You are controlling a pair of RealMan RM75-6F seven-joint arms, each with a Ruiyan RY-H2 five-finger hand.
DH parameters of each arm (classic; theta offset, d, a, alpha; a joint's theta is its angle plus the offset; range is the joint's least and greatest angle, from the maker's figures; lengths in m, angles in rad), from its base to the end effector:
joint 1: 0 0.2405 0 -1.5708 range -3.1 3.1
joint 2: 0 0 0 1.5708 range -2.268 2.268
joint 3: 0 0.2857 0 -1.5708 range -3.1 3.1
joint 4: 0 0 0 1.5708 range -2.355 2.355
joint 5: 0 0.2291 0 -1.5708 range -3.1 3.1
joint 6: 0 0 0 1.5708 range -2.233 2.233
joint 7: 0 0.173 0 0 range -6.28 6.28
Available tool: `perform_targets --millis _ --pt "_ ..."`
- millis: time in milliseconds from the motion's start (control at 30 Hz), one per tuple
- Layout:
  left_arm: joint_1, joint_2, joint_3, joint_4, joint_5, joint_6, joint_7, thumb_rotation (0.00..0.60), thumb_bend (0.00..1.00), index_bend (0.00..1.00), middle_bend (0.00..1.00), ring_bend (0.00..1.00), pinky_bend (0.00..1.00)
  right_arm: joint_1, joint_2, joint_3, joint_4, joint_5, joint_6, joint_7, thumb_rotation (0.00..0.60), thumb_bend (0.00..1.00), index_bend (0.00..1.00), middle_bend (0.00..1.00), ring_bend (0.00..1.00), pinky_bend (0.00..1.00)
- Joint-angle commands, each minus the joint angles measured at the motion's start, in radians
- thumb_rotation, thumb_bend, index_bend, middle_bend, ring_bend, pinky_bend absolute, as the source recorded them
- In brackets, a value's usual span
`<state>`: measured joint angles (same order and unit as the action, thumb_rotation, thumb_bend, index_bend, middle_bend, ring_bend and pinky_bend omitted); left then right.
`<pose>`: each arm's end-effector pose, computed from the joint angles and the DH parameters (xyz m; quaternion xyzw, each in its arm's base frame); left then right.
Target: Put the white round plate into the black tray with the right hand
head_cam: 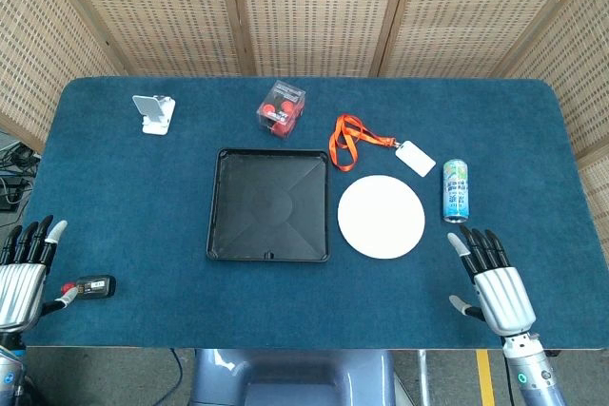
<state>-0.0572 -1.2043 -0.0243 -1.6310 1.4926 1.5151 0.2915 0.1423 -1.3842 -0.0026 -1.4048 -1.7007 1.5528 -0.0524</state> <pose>-0.3393 0.1977 0.1233 -0.6225 -0.3406 -0.3224 0.6266 -0.3123 -0.2174 0.0674 0.6551 -0.3208 0.4475 0.5174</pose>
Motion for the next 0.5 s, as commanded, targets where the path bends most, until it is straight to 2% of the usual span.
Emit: perform_targets --millis 33,500 --pt "0.000 0.001 -0.001 -0.001 0.000 0.001 0.000 0.600 0.00 0.00 0.00 0.00 0.00 0.000 0.000 0.000 0.000 -0.002 0.002 0.001 0.600 0.09 0.03 0.00 0.00 0.00" --pt "0.001 0.002 -0.003 -0.006 0.002 0.006 0.003 0.600 0.00 0.00 0.00 0.00 0.00 -0.003 0.008 0.004 -0.008 -0.006 0.017 0.014 0.600 0.09 0.03 0.00 0.00 0.00"
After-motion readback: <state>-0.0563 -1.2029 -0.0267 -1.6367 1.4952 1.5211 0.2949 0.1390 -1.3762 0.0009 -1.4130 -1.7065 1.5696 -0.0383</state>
